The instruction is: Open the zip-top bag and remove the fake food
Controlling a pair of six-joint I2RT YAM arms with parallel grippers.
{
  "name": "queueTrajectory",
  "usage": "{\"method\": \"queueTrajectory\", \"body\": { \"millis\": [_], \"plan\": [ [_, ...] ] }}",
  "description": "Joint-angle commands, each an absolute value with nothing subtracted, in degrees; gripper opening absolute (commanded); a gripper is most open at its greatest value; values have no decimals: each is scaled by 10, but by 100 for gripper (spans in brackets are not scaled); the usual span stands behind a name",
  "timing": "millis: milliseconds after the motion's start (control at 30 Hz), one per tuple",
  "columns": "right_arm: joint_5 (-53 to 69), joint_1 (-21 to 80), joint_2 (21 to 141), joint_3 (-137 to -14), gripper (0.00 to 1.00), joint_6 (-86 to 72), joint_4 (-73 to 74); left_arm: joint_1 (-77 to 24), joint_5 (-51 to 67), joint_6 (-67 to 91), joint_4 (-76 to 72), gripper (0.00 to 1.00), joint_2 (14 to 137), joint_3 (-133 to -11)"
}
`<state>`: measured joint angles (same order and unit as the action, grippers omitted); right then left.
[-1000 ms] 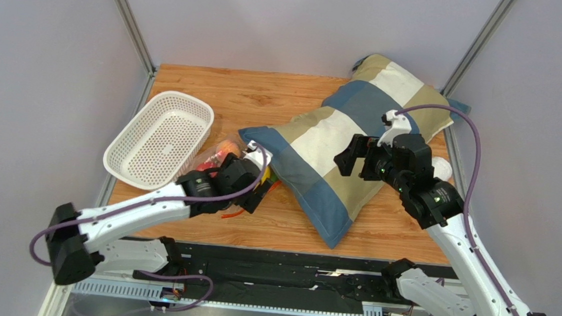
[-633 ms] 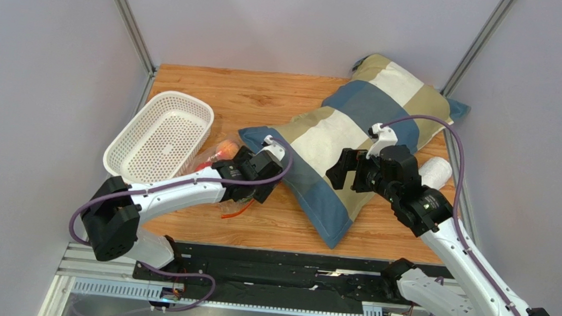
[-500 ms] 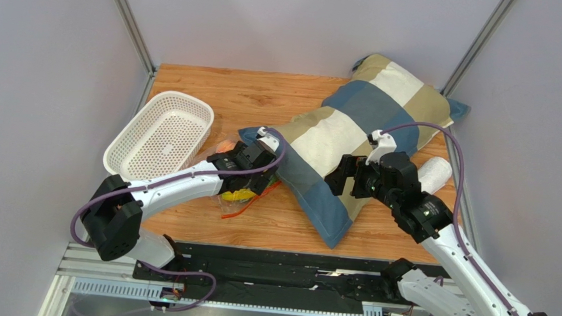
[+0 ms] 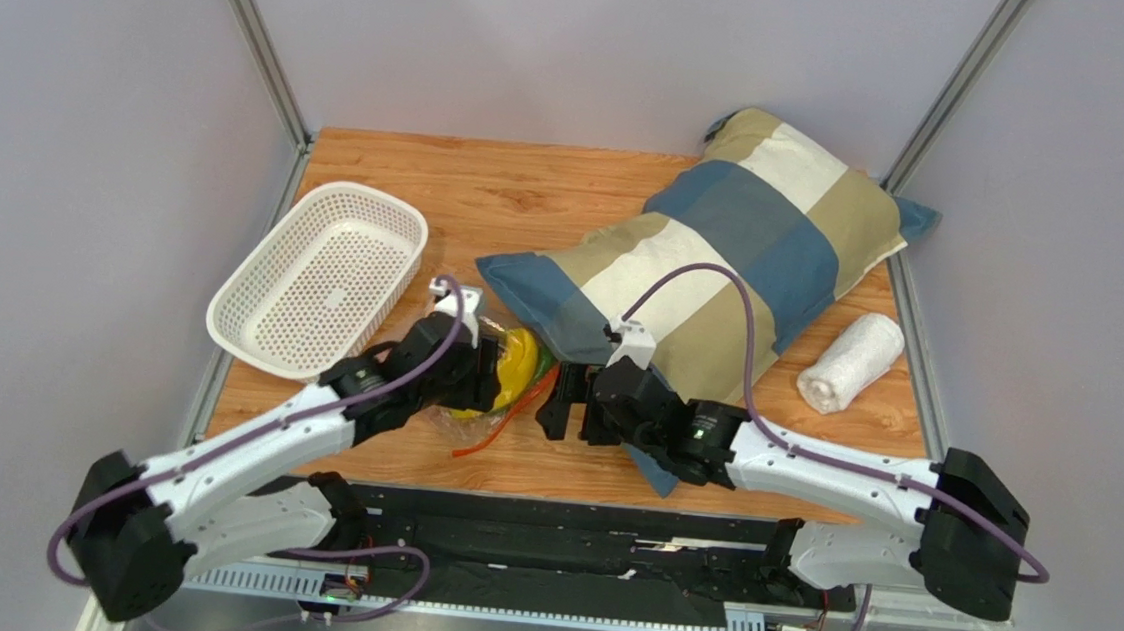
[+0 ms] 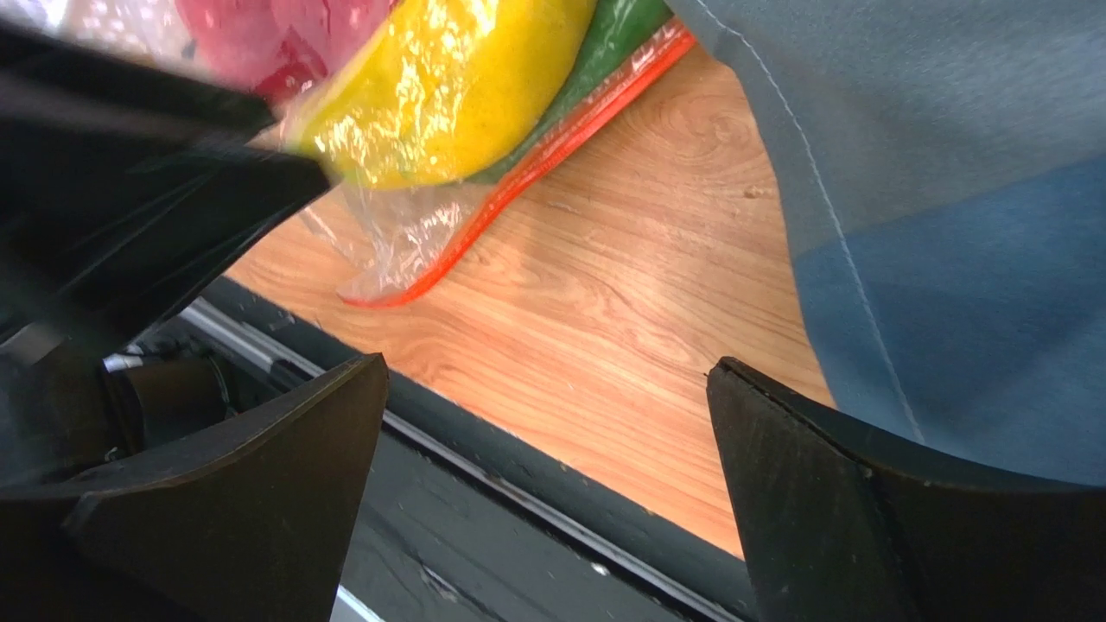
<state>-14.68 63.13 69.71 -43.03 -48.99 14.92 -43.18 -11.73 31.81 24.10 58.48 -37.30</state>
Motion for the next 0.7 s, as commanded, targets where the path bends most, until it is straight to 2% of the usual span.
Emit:
{"method": "queueTrajectory", "body": {
  "millis": [0, 67, 167, 300, 500, 667],
  "plan": [
    [-201, 641, 725, -410, 99, -577, -14, -431, -88, 412, 315, 65, 436, -371],
    [-199, 643, 770, -417, 100, -561, -40, -432, -67, 423, 335, 70, 358, -377],
    [-214, 650, 821, -450, 100, -559, -61, -431, -61, 411, 369, 72, 297, -399],
    [-248, 664, 924, -489, 100, -600, -84, -431, -63, 360, 441, 73, 295, -482],
    [-312, 673, 992, -483, 100, -686, -160, -431, -69, 321, 464, 73, 262, -534],
    [-327, 672, 1055, -493, 100, -658, -246, -431, -51, 303, 468, 73, 251, -554]
  ]
}}
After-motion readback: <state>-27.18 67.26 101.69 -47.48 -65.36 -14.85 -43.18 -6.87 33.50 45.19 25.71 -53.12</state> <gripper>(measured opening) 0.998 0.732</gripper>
